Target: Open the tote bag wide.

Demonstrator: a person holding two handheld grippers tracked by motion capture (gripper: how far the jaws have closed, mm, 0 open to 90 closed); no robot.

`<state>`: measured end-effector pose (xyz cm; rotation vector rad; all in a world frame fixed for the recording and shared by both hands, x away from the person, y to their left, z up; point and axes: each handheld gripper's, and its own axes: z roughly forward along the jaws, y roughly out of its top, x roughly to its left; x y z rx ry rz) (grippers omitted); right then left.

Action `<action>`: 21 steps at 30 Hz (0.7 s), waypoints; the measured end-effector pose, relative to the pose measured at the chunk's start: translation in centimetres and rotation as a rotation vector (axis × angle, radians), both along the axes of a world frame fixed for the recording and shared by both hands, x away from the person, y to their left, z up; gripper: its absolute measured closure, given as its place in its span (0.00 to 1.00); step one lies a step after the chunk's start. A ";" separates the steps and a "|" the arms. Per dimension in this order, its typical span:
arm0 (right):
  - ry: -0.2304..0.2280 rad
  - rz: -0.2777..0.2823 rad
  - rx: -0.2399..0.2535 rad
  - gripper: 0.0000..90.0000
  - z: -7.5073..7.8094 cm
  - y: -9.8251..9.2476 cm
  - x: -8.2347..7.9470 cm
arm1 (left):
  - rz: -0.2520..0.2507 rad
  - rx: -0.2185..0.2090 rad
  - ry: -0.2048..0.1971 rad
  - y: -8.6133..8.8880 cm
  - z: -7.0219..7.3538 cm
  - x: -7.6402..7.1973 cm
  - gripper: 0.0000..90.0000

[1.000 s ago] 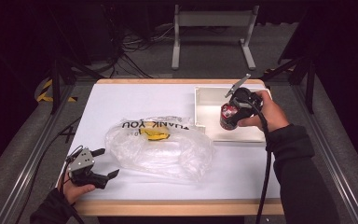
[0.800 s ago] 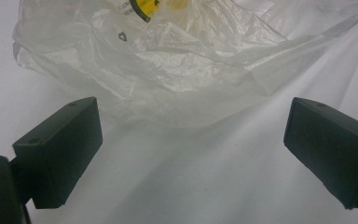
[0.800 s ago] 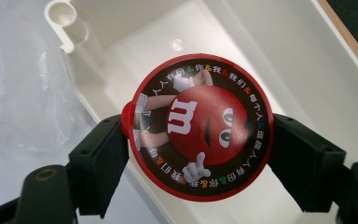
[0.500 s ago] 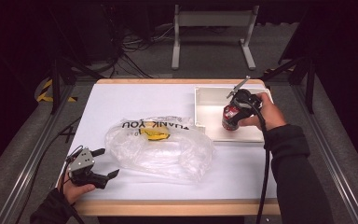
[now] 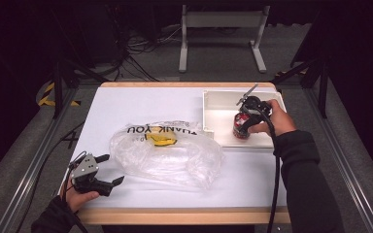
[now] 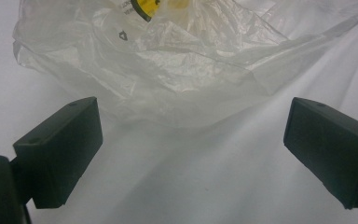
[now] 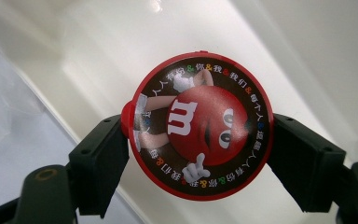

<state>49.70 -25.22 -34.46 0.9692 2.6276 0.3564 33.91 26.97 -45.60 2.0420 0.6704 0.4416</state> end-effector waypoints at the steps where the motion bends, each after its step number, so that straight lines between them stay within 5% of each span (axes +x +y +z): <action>1: 0.005 -0.005 0.003 0.26 -0.1 0.0 0.0 | 0.001 0.000 0.000 0.0 0.0 0.0 0.06; 21: 0.038 0.001 -0.023 0.26 -1.1 0.2 0.6 | 0.000 -0.001 0.001 0.0 0.0 0.0 0.06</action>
